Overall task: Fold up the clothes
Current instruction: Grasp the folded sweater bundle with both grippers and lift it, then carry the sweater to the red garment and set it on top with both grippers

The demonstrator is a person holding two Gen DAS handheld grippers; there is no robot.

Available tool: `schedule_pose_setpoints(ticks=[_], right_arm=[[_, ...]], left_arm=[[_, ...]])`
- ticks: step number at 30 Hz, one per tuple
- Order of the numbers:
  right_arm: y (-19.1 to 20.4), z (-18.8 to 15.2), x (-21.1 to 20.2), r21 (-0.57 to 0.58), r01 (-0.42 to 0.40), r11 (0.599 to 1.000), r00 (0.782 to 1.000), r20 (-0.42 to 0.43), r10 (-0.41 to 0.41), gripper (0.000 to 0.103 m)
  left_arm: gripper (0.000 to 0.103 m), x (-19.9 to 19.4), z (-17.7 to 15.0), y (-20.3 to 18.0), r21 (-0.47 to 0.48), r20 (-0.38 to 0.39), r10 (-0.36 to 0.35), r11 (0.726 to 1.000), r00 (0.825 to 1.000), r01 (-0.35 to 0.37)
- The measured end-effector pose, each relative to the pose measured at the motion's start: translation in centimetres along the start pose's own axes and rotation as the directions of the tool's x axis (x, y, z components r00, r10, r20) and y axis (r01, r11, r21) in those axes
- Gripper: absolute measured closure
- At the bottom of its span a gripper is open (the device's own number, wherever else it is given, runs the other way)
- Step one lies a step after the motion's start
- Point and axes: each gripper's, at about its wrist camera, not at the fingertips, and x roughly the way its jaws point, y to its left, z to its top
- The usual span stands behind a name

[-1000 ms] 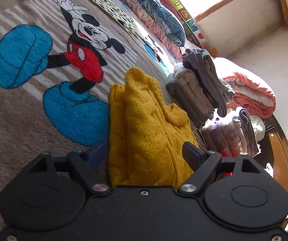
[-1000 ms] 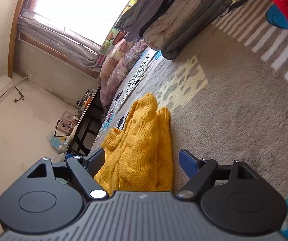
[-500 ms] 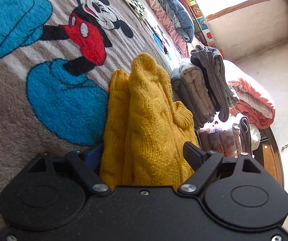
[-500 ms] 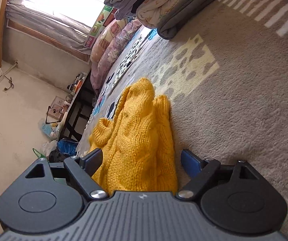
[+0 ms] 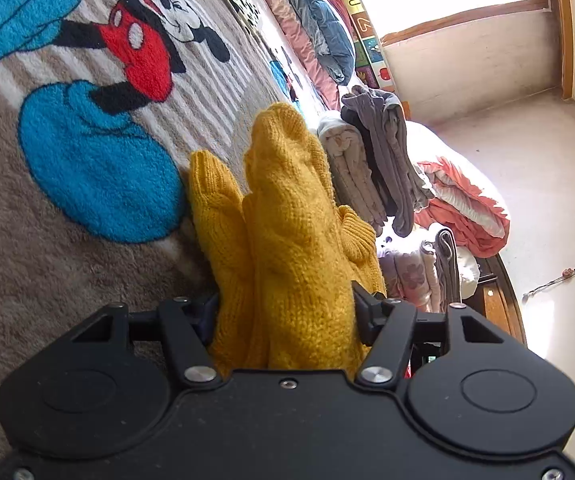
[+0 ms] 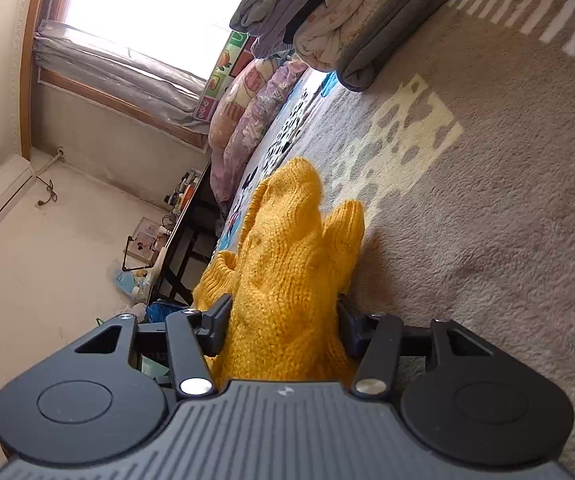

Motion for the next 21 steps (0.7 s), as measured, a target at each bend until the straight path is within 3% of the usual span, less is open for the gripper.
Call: schedule_pose_setpoints(ticks=[7, 13, 17, 21], right_arm=[[-0.1, -1.2, -8.9, 0.071, -0.107, 0.992, 0.987, 0.127, 0.097, 0.05], [-1.2, 0.0, -17.2, 0.074, -0.119, 0.99, 0.962, 0.256, 0.097, 0.05], [-2.0, 2.0, -21.7, 0.046, -0.107, 0.993, 0.928, 0.363, 0.083, 0.05], [-3.5, 4.9, -25.1, 0.041, -0.115, 0.993, 0.874, 0.478, 0.081, 0.05]], left_arm=[[0.043, 1.2, -4.2, -5.2, 0.042, -0.072, -0.135, 0.99, 0.988, 0.138], [0.043, 7.2, -6.7, -9.5, 0.06, -0.207, -0.211, 0.972, 0.955, 0.228], [0.043, 12.6, -7.7, -13.4, 0.084, -0.293, -0.243, 0.957, 0.925, 0.278], [0.043, 18.0, -8.3, -17.1, 0.117, -0.364, -0.258, 0.941, 0.895, 0.319]])
